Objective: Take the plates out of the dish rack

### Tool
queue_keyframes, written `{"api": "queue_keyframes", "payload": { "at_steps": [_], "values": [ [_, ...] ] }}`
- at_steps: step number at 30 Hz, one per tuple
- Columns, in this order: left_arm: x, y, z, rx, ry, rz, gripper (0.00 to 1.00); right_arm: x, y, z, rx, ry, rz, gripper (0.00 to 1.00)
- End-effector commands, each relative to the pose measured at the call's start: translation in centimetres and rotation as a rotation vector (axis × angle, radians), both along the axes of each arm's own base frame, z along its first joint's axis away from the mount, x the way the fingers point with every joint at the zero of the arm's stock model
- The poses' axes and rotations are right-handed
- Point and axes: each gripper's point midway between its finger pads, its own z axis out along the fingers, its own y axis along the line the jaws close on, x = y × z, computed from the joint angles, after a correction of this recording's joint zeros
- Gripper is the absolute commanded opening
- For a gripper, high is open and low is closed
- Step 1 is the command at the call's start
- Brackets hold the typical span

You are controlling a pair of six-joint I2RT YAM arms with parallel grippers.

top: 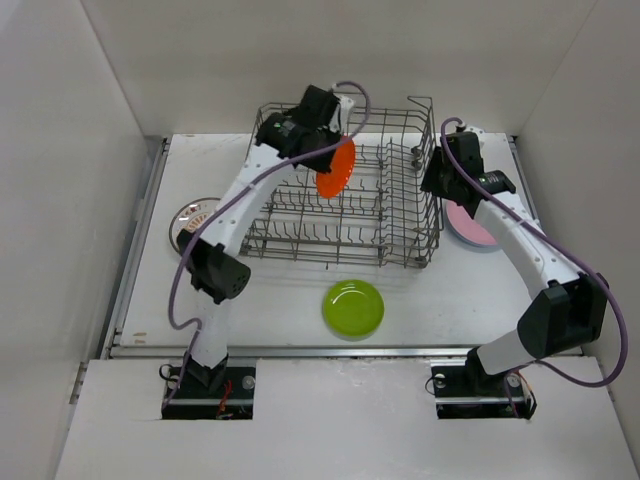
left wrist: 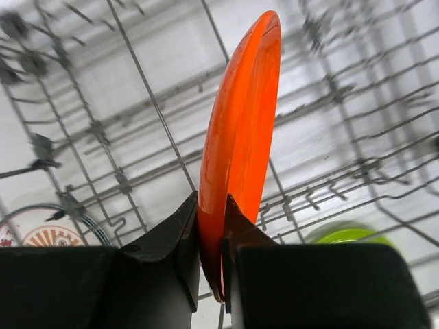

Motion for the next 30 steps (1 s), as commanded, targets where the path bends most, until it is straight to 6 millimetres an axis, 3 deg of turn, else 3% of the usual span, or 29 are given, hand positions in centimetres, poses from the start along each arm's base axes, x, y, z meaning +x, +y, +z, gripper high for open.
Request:
{"api": "queue_keyframes", "payload": {
  "at_steps": [1,2,5,6,8,9,10,13,14,17,23,27,30],
  "values": [
    [-1.7,1.1,12.8,-0.283,-0.237,0.002,0.00,-0.5,-0.3,0.6,-0.002,-0.018,0.004,0.56],
    [-2.9,0.6,13.6,-0.346,-0.211,-0.066,0.00,-0.5,-0.1,0.5,0.004,-0.017,0.011,0.56],
    [-6.9,-1.0,10.6,-0.399,0.015,-0.225,0.00,-0.6,-0.2,0.9,0.006,-0.026,0.011,0.56],
    [-10.4,-1.8,8.5,-0.418,0.177,-0.353,0.00,-0.7,-0.2,0.5,0.004,-0.017,0.011,0.56],
    [-13.6,-2.2,5.8,-0.432,0.353,-0.477,0.00,-0.8,-0.2,0.9,0.007,-0.027,0.011,0.56],
    [-16.1,-3.1,5.0,-0.473,0.460,-0.579,0.00,-0.9,-0.3,1.3,0.009,-0.036,0.011,0.56],
    [-18.4,-2.3,2.6,-0.421,0.563,-0.671,0.00,-1.1,-0.3,0.9,0.007,-0.027,0.011,0.56],
    [-22.7,-2.0,0.0,-0.325,0.668,-0.864,0.00,-1.6,-0.4,0.9,0.007,-0.029,0.011,0.56],
    [-23.2,-1.8,-1.9,-0.285,0.686,-0.877,0.00,-1.7,-0.5,0.4,0.004,-0.018,0.011,0.56],
    [-23.5,-2.5,-5.4,-0.209,0.659,-0.837,0.00,-2.0,-0.4,0.3,0.010,-0.015,0.018,0.56],
    [-23.4,-3.7,-9.9,-0.094,0.622,-0.814,0.00,-2.3,-0.5,0.4,0.012,-0.024,0.018,0.56],
    [-23.8,-3.8,-13.1,-0.009,0.656,-0.806,0.06,-2.4,-0.5,0.7,0.014,-0.033,0.018,0.56],
    [-22.1,-4.5,-14.8,0.017,0.611,-0.761,0.06,-2.4,-0.5,0.7,0.014,-0.033,0.018,0.56]
  ]
}}
